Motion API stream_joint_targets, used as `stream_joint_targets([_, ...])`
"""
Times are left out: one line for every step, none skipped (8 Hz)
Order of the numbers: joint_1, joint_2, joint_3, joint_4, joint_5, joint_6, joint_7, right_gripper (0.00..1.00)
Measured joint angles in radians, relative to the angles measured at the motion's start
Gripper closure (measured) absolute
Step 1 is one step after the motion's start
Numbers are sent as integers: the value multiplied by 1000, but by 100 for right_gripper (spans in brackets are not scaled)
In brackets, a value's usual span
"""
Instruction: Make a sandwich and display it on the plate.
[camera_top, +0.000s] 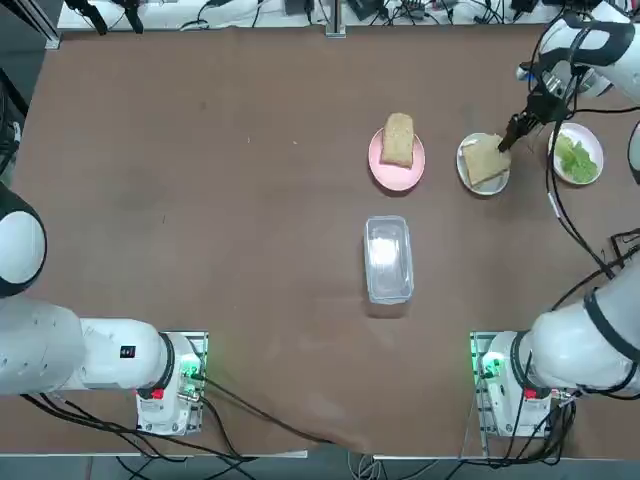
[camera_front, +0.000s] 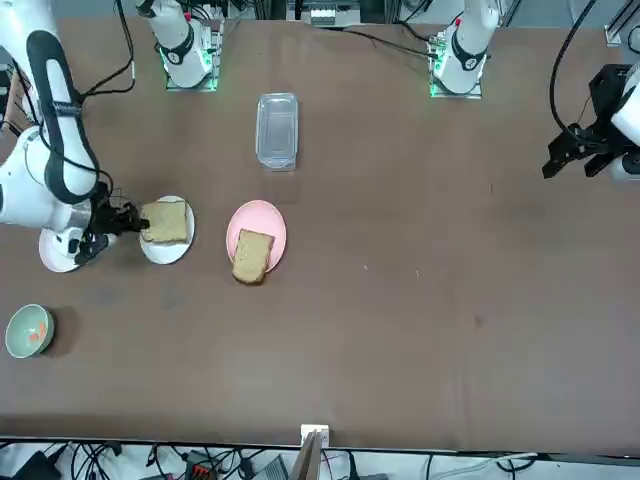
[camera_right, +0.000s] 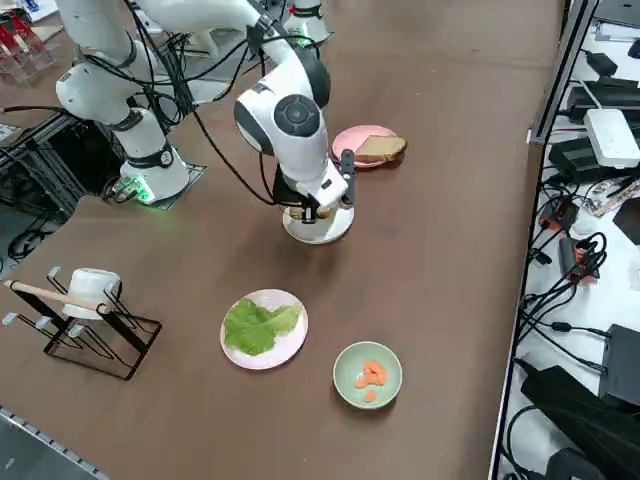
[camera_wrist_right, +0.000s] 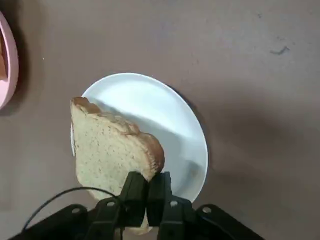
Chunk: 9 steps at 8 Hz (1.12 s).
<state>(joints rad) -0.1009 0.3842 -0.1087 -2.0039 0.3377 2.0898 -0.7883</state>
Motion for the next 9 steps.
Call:
stream_joint_targets([-6,9,0,8,0,-11,-10,95])
stream_joint_targets([-12,18,0,19,0,-28,-19,95])
stream_joint_targets([-18,29,0,28,0,-38,-25,95])
stream_joint_targets([-22,39,0,34,0,-40,-29,95])
stream_joint_targets([-23,49,0,40,0,-40,-31,95])
stream_joint_targets([-24,58,0,52,0,-41,-32,93])
stream_joint_targets([-24,71,0,75,0,-51,-33,78])
stream_joint_targets([-24,84,0,105,0,-75,-34,61])
stream_joint_targets([-24,97,0,138,0,-102,-35,43])
